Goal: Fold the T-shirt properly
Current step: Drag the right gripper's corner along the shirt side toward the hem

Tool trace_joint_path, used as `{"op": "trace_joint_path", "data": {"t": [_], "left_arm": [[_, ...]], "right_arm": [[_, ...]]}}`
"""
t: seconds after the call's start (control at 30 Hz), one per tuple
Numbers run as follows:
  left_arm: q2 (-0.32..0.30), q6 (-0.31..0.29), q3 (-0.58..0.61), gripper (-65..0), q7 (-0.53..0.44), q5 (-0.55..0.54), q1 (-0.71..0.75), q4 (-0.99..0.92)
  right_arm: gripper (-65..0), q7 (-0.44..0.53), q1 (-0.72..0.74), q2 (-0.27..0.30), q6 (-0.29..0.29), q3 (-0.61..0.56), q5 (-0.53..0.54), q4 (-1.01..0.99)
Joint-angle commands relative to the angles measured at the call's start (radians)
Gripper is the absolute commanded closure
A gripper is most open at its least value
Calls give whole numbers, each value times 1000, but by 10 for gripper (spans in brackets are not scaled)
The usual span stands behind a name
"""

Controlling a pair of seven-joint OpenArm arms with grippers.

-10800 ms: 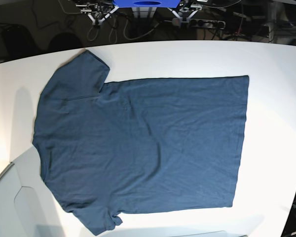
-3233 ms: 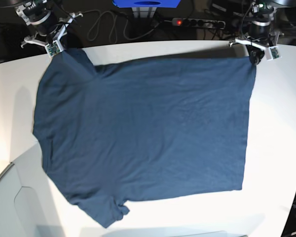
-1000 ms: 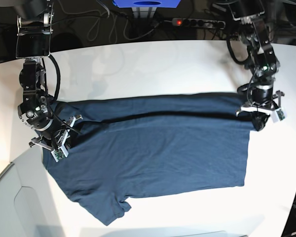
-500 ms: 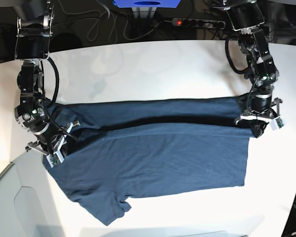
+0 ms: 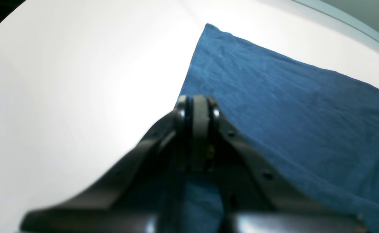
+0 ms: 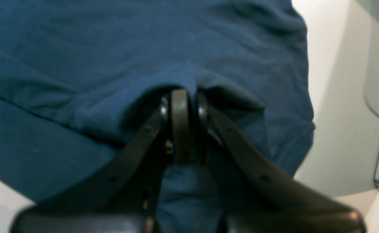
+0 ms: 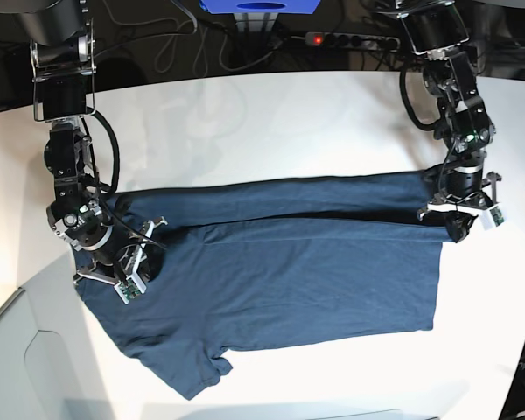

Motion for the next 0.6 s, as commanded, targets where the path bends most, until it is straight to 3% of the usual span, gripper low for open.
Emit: {"op": "trace_joint_path", "data": {"t": [0.0,0.57], "left_arm": [[-12,0,-3,0,-27,-5,-15,16],[-11,0,-3,0,-29,-5,-9,16]], "right_arm": [[-2,20,23,10,1,6,5,13],[-2,65,80,4,1,7,5,-62]]}}
